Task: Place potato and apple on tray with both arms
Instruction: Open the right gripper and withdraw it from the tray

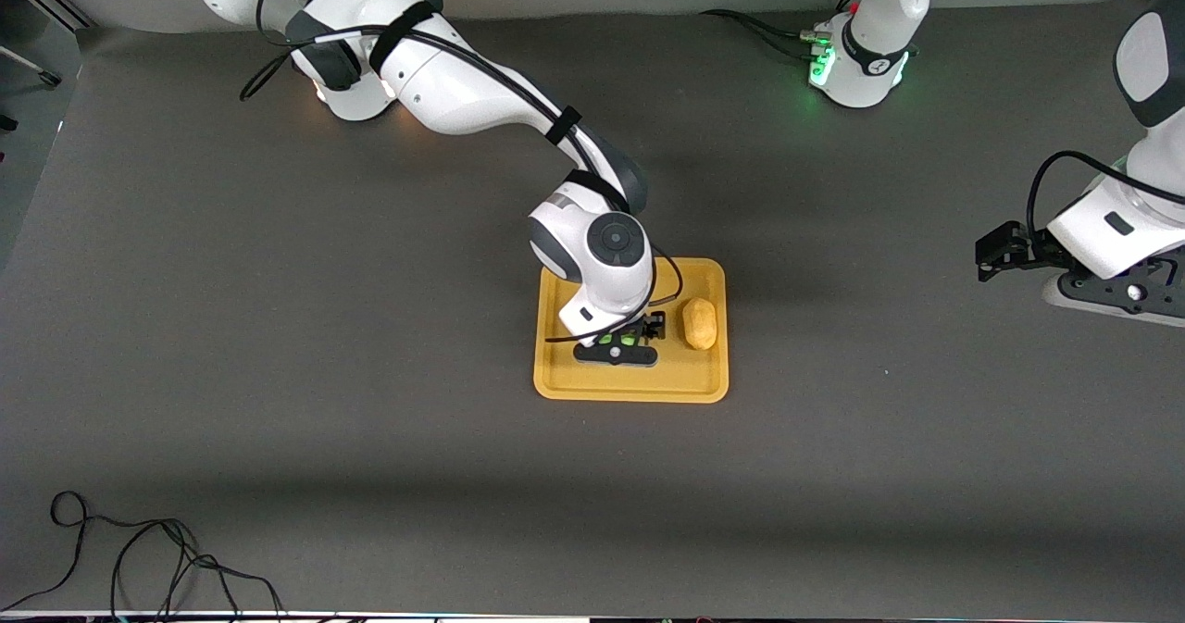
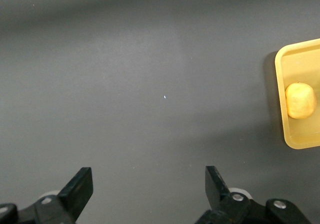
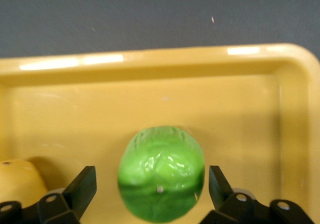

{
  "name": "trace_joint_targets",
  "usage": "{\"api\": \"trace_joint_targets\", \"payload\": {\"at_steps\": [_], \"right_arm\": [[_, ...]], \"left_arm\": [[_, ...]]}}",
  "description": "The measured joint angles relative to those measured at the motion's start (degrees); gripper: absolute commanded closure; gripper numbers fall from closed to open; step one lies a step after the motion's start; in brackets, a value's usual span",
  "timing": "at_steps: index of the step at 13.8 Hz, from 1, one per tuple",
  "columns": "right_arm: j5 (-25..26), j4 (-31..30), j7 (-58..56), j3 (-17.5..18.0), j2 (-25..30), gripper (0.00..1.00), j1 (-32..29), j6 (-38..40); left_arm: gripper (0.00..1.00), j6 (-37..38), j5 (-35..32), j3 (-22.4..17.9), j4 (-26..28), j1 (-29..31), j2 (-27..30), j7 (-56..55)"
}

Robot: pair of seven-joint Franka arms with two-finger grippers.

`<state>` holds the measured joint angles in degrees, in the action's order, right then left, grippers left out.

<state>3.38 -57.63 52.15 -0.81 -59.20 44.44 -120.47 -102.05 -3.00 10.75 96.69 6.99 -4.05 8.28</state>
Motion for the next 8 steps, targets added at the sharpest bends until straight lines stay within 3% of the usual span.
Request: {"api": "trace_joint_targets", "payload": {"at_steps": [3, 8], "right_arm": [[0.0, 2.9, 0.8, 0.0, 5.3, 0.0, 0.0, 9.8], [0.1, 3.5, -0.8, -0.7, 21.3, 0.0, -1.8, 27.2]], "left_arm": [[0.0, 0.2, 1.4, 0.0, -0.2, 0.5, -0.2, 0.0], [0.0, 0.4, 2.8, -0.1, -0.5, 1.5, -0.7, 2.1]]}}
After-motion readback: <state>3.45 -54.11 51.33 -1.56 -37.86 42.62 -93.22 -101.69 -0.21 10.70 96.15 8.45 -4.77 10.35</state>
